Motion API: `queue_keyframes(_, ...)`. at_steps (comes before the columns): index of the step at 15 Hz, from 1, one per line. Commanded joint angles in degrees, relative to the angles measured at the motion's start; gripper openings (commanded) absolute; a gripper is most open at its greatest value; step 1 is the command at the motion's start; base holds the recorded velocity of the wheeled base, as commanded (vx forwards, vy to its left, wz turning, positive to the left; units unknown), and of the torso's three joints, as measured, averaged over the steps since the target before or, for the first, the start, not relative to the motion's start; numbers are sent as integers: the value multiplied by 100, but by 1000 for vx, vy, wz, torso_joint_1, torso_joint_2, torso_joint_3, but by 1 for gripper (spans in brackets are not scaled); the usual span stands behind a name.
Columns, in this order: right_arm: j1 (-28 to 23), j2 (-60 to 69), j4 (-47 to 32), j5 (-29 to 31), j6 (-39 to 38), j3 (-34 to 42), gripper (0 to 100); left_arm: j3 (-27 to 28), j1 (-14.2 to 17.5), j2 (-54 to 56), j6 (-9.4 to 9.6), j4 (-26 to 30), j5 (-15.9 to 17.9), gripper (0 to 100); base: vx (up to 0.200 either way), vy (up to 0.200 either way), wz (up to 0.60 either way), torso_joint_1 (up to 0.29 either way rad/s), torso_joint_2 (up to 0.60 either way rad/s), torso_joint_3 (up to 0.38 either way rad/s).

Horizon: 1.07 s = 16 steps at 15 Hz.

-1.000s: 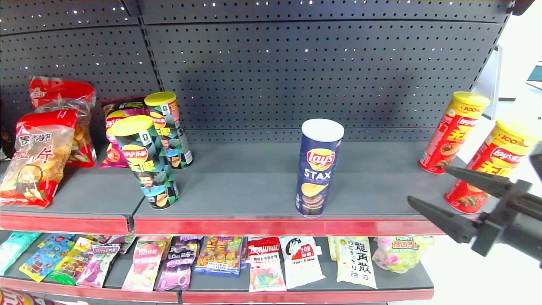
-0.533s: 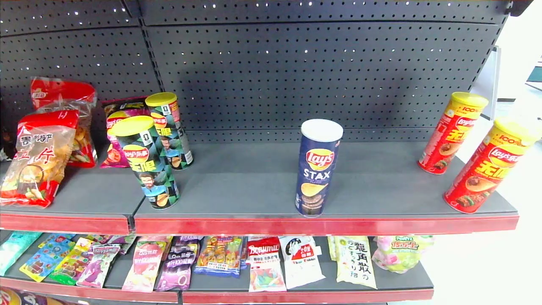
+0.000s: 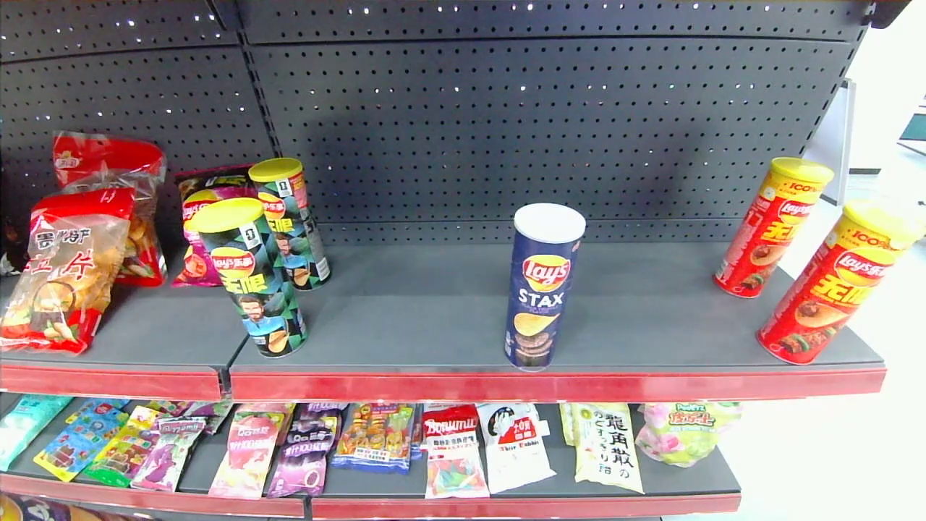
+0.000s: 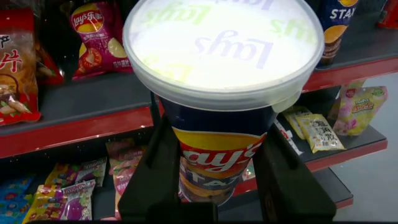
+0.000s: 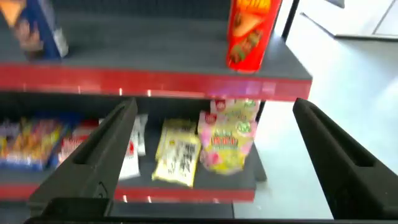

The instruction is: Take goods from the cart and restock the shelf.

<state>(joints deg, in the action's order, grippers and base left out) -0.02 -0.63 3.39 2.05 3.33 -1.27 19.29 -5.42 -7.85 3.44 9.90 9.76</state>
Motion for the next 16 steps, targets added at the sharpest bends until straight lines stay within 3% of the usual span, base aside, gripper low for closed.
queue_keyframes(1,2,63,4,6,-95,127,100,31,-2,12,-1,3,-1,0,0,0,0,0,0,0)
queue_keyframes(12,2,63,-356,-249,-262,127,100,-153,-2,126,-1,12,25,0,0,0,0,0,0,0)
queue_keyframes(16,2,63,-356,-249,-271,127,100,-136,-2,-138,-1,3,465,0,0,0,0,0,0,0)
